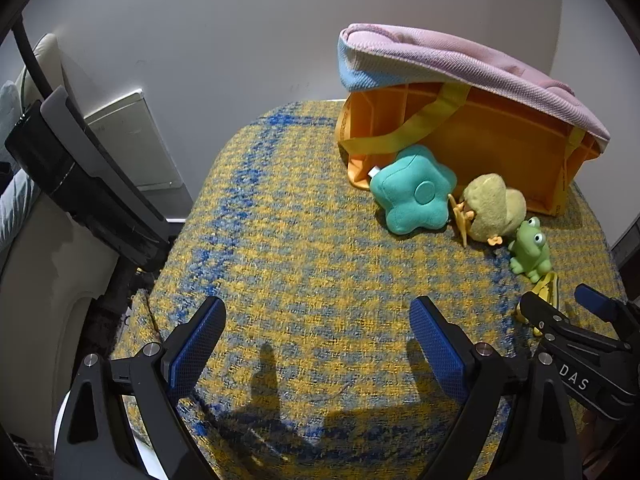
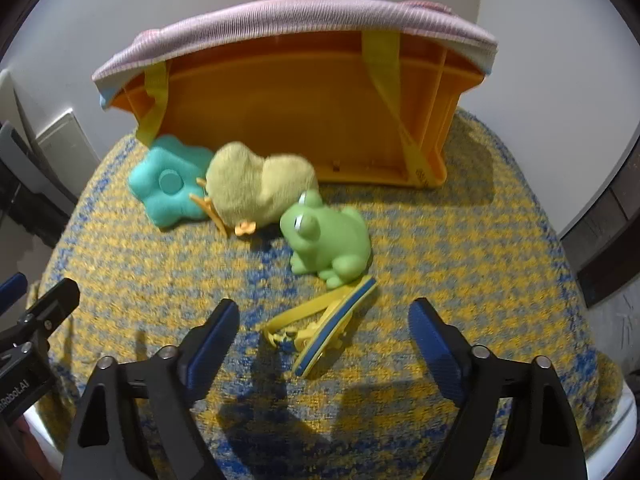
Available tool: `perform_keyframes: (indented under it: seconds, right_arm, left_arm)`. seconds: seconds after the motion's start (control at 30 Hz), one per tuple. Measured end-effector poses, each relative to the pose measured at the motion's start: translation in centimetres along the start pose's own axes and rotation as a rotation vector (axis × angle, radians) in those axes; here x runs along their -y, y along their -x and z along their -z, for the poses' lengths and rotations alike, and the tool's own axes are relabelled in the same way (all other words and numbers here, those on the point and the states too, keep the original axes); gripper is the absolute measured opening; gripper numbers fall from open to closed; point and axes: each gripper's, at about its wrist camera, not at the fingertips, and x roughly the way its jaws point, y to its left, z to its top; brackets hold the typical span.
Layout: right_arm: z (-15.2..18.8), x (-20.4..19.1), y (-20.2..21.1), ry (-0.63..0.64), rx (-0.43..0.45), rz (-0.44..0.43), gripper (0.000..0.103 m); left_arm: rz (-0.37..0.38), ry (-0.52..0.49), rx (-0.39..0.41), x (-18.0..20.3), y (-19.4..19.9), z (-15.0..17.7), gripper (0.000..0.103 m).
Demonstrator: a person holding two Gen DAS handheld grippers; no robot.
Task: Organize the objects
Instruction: 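Grasp the yellow-blue toy with the right tool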
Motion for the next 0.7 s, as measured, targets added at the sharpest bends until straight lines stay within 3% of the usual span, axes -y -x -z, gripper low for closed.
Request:
perform_keyframes:
  seconds: [0.3, 0.7]
  right_arm:
    - [0.7, -0.3, -1.7, -0.012, -0.057, -0.043, 0.050]
    - [0.8, 0.7, -0.4, -0.032, -0.039, -0.056, 0.046]
  left_arm:
    - [-0.008, 0.001, -0.021, 0.2, -0.7, 0.4, 0.094]
    - [0.028, -0.036, -0.011, 1.9, -0.2, 0.7, 0.094]
